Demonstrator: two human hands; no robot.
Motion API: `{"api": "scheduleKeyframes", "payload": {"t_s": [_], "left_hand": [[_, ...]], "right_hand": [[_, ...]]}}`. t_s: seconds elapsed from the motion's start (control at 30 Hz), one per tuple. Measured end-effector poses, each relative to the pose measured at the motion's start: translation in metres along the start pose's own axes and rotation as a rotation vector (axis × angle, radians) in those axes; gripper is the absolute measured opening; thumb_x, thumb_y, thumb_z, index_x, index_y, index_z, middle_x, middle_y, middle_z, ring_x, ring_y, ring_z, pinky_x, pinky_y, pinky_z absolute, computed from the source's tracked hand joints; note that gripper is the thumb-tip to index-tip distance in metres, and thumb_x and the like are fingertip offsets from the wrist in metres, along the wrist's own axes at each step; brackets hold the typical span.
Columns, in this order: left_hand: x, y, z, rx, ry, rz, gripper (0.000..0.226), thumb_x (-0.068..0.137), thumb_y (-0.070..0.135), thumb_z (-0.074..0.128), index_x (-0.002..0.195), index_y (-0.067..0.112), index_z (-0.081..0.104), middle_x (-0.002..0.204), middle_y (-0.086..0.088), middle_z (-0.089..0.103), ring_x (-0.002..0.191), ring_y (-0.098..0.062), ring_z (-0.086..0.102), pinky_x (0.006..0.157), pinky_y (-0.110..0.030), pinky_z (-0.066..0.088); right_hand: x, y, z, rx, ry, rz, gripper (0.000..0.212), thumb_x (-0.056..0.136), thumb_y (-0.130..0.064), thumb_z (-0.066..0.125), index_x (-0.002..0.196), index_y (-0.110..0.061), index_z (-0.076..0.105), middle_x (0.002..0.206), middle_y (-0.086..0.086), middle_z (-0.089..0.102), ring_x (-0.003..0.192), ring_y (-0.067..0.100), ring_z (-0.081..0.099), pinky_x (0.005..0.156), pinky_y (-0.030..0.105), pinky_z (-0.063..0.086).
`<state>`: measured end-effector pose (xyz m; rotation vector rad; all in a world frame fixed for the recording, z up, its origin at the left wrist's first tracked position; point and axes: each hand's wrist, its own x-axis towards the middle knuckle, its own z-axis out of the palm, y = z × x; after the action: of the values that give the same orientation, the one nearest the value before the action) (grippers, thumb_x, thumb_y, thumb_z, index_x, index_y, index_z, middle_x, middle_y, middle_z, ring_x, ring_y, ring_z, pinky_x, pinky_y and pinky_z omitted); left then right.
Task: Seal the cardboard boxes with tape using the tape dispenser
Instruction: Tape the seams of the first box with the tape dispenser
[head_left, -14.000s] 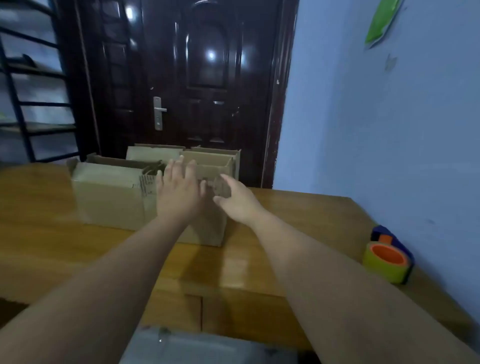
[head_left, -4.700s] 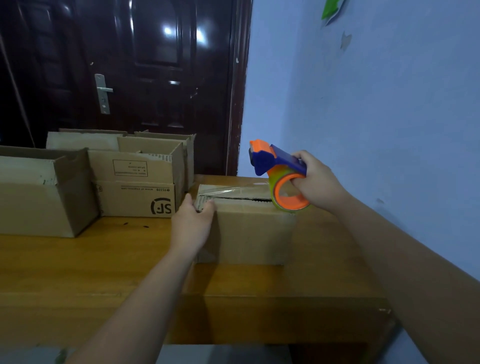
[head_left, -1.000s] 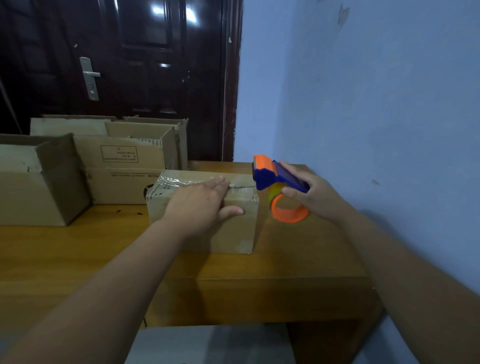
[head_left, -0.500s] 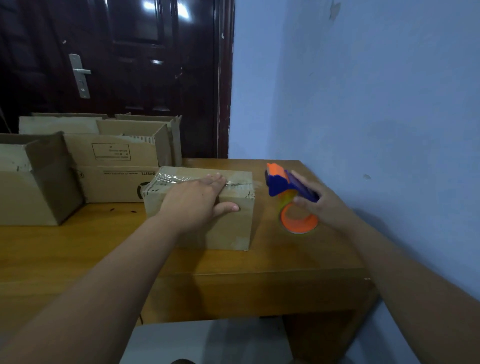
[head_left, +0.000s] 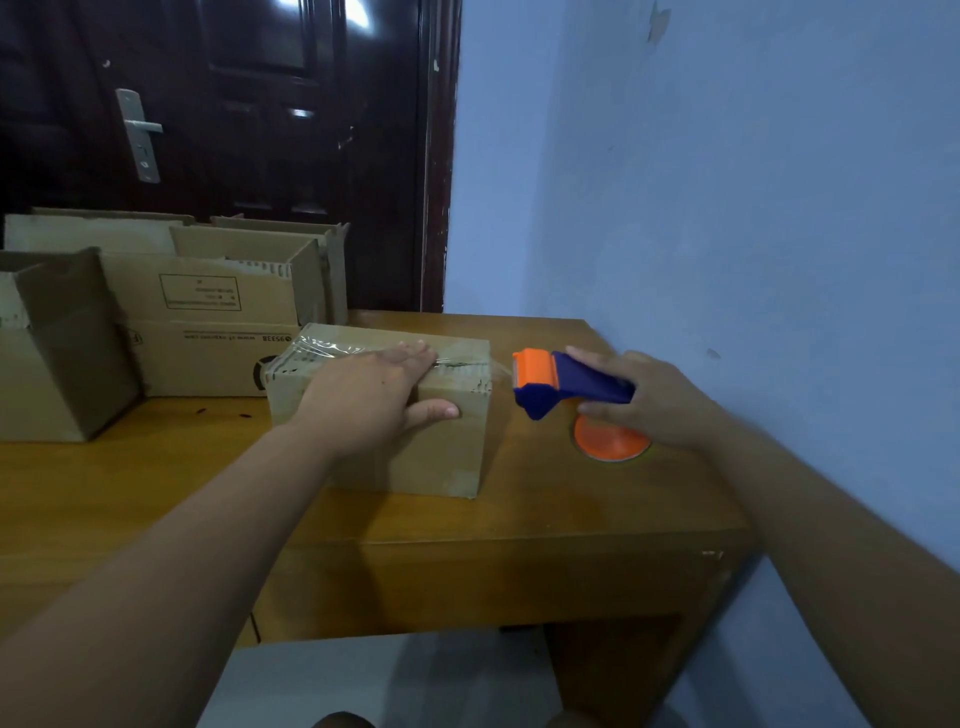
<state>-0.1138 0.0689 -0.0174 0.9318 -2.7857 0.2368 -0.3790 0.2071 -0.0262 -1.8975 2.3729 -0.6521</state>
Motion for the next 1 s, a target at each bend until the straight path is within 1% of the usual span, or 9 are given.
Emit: {"api": "scheduleKeyframes", "payload": {"t_s": [0.13, 0.27, 0.33, 0.4, 0.5, 0.57, 0.7, 0.9, 1.0], "left_hand": [[0.001, 0.001, 0.001, -0.026, 0.0, -0.018, 0.087, 0.076, 0.074, 0.018, 0.149, 0.028, 0.022, 0.155, 0.008, 0.025, 0.138, -0.015, 0.031, 0.103, -0.036, 0.038], [-0.002, 0.003, -0.001, -0.002, 0.009, -0.032, 0.086, 0.076, 0.077, 0.019, 0.148, 0.03, 0.025, 0.156, 0.007, 0.022, 0.139, -0.017, 0.028, 0.106, -0.039, 0.035], [-0.002, 0.012, -0.003, 0.066, 0.056, -0.056, 0.09, 0.074, 0.08, 0.017, 0.145, 0.027, 0.031, 0.158, 0.001, 0.013, 0.141, -0.023, 0.021, 0.113, -0.043, 0.024], [0.0, 0.03, 0.003, 0.09, 0.129, -0.061, 0.085, 0.079, 0.079, 0.026, 0.143, 0.024, 0.033, 0.155, -0.004, 0.017, 0.14, -0.026, 0.021, 0.113, -0.042, 0.021], [0.009, 0.058, 0.024, 0.015, 0.248, -0.05, 0.077, 0.083, 0.07, 0.045, 0.142, 0.024, 0.028, 0.138, -0.002, 0.042, 0.126, -0.023, 0.039, 0.102, -0.037, 0.035], [0.016, 0.066, 0.035, -0.004, 0.309, -0.107, 0.068, 0.081, 0.061, 0.057, 0.136, 0.025, 0.039, 0.123, -0.004, 0.053, 0.115, -0.025, 0.048, 0.096, -0.039, 0.038], [0.026, 0.07, 0.045, -0.053, 0.449, -0.212, 0.045, 0.07, 0.047, 0.077, 0.103, 0.02, 0.062, 0.095, -0.006, 0.063, 0.09, -0.027, 0.059, 0.081, -0.042, 0.042], [0.025, 0.06, 0.049, 0.005, 0.478, -0.06, 0.046, 0.068, 0.051, 0.075, 0.1, 0.019, 0.065, 0.099, -0.007, 0.061, 0.089, -0.029, 0.058, 0.08, -0.043, 0.042], [0.022, 0.054, 0.042, -0.016, 0.4, 0.0, 0.059, 0.072, 0.064, 0.064, 0.114, 0.024, 0.058, 0.112, -0.005, 0.055, 0.099, -0.027, 0.053, 0.087, -0.043, 0.036]], "right_hand": [[0.011, -0.018, -0.016, -0.099, -0.102, -0.026, 0.062, 0.087, -0.045, 0.062, 0.137, -0.054, 0.027, 0.097, -0.014, 0.044, 0.092, 0.012, 0.045, 0.075, 0.022, 0.032], [0.023, -0.035, -0.027, -0.124, -0.194, -0.058, 0.062, 0.088, -0.042, 0.063, 0.143, -0.041, 0.035, 0.135, -0.014, 0.049, 0.113, 0.007, 0.043, 0.09, 0.021, 0.03], [0.029, -0.043, -0.038, -0.179, -0.229, -0.031, 0.059, 0.087, -0.045, 0.064, 0.141, -0.043, 0.039, 0.138, -0.012, 0.049, 0.116, 0.009, 0.044, 0.09, 0.021, 0.029], [0.037, -0.054, -0.048, -0.251, -0.268, -0.003, 0.057, 0.086, -0.047, 0.065, 0.138, -0.045, 0.043, 0.132, -0.009, 0.053, 0.108, 0.013, 0.046, 0.085, 0.022, 0.031], [0.049, -0.07, -0.057, -0.313, -0.309, -0.016, 0.054, 0.084, -0.047, 0.066, 0.135, -0.044, 0.048, 0.128, -0.011, 0.058, 0.103, 0.013, 0.049, 0.083, 0.025, 0.035], [0.056, -0.077, -0.06, -0.339, -0.326, -0.014, 0.05, 0.084, -0.046, 0.067, 0.131, -0.045, 0.052, 0.127, -0.012, 0.059, 0.104, 0.013, 0.051, 0.085, 0.026, 0.036], [0.064, -0.08, -0.061, -0.286, -0.405, 0.03, 0.044, 0.086, -0.043, 0.066, 0.128, -0.041, 0.057, 0.123, -0.013, 0.059, 0.107, 0.012, 0.049, 0.088, 0.026, 0.033], [0.064, -0.052, -0.043, -0.045, -0.533, 0.134, 0.037, 0.081, -0.04, 0.072, 0.118, -0.039, 0.066, 0.111, -0.009, 0.063, 0.102, 0.011, 0.05, 0.087, 0.025, 0.033], [0.054, -0.034, -0.034, 0.147, -0.639, 0.213, 0.019, 0.08, -0.038, 0.072, 0.086, -0.021, 0.07, 0.075, 0.005, 0.052, 0.067, 0.017, 0.044, 0.06, 0.027, 0.035]]}}
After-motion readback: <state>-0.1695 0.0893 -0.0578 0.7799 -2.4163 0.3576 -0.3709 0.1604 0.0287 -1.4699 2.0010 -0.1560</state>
